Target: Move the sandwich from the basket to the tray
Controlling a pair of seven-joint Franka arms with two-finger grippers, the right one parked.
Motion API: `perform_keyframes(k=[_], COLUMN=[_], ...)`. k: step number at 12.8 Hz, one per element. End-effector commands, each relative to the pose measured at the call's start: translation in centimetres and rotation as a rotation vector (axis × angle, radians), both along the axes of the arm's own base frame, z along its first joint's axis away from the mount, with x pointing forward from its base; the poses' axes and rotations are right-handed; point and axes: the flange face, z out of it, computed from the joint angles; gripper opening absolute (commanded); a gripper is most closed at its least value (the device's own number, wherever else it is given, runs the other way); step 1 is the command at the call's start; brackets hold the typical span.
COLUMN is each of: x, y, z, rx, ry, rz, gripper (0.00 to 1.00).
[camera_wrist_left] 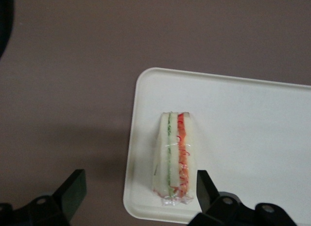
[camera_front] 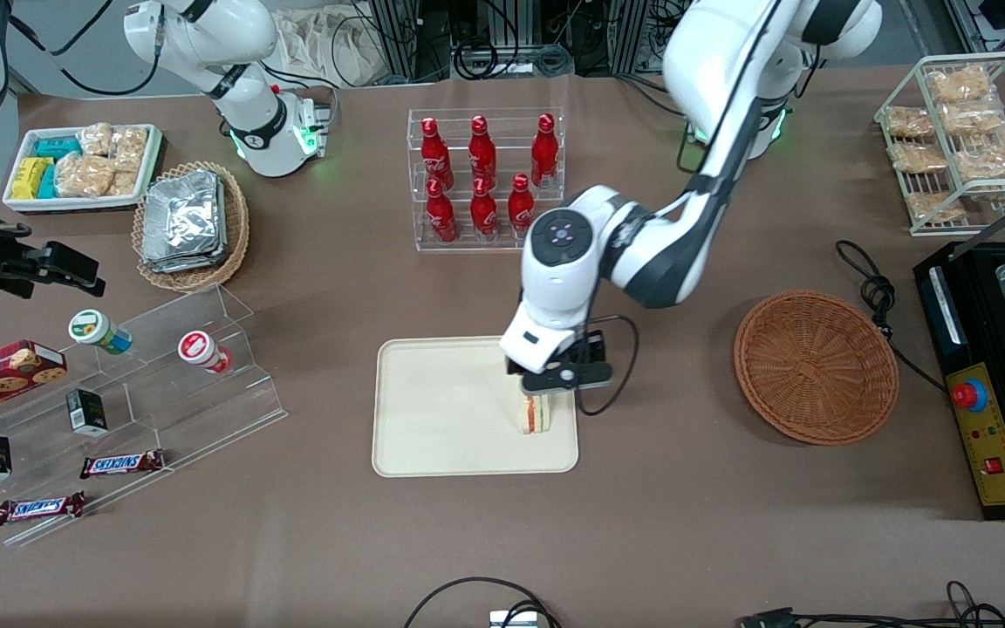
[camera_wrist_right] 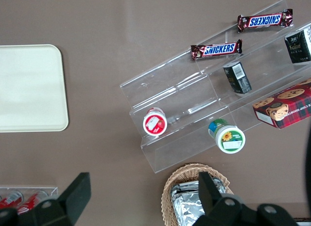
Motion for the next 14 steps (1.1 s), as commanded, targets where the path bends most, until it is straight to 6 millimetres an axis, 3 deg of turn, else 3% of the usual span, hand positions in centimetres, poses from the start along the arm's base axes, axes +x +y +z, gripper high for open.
perform_keyframes(k=[1, 5, 11, 14], x=[0.2, 2.4, 2.1, 1.5], y=[4.4, 14.1, 25.6, 30.7], z=[5.0, 11.2, 14.5, 17.3], rx=[0.024, 0.055, 0.072, 0.047], ry=[0.033, 0.061, 0.114, 0.106], rz=[0.073, 0.183, 0.098, 0.061], gripper=[1.00, 1.00, 1.00, 1.00])
